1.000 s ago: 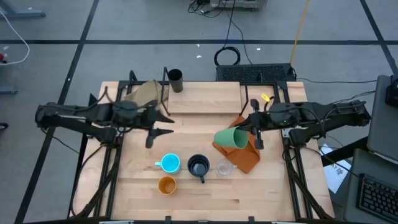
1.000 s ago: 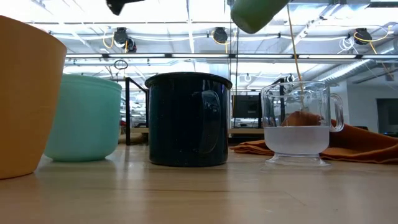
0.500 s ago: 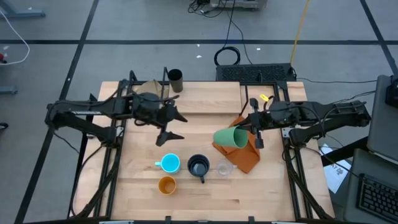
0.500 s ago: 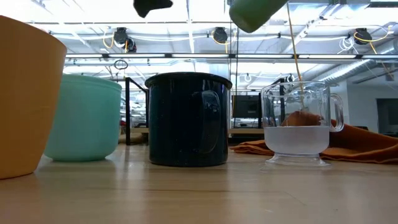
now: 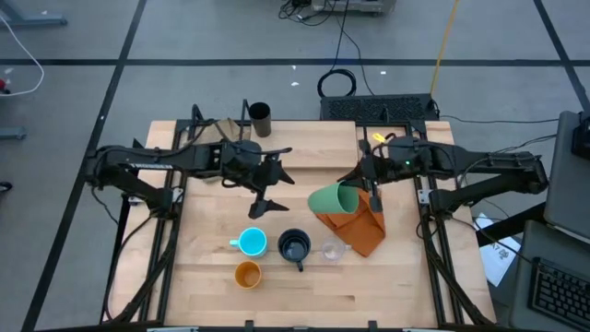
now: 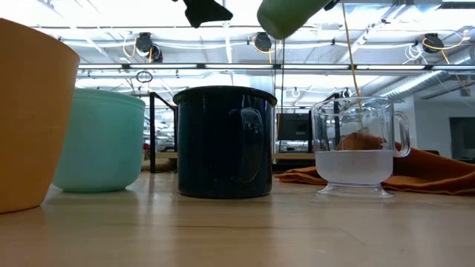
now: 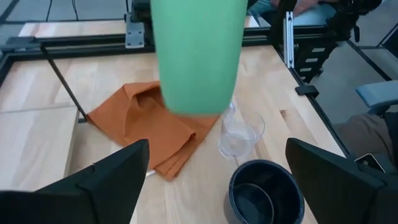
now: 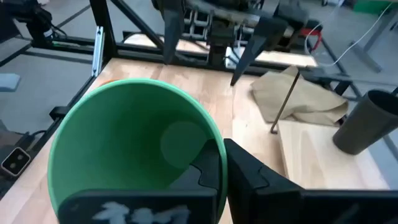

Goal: Stack small to large cups/mugs on shelf
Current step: Put the green cup on the shelf

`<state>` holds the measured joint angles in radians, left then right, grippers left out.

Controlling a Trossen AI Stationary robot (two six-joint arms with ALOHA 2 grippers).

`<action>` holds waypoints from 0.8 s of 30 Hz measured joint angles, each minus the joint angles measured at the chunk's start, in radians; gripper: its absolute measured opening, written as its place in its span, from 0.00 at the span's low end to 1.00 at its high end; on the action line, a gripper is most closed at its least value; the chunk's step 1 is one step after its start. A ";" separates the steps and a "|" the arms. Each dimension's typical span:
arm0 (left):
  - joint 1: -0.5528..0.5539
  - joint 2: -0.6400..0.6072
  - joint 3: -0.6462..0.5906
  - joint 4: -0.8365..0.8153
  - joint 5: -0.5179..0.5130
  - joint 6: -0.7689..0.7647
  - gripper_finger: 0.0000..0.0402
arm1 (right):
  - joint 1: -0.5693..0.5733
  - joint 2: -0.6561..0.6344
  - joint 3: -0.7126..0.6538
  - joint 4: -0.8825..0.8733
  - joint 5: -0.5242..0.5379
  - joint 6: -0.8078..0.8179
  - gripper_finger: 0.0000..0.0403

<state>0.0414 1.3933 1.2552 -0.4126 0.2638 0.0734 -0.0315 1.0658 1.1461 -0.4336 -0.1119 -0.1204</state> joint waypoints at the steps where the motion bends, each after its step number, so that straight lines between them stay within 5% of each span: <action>1: 0.000 0.002 0.002 0.002 0.000 0.001 0.94 | -0.005 0.009 0.000 0.002 -0.010 -0.003 0.00; 24: 0.010 0.121 0.011 0.140 0.080 -0.008 0.94 | -0.068 0.062 0.000 0.129 -0.176 -0.038 0.00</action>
<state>0.0513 1.5142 1.2665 -0.2727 0.3441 0.0650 -0.0994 1.1274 1.1461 -0.3047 -0.2880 -0.1583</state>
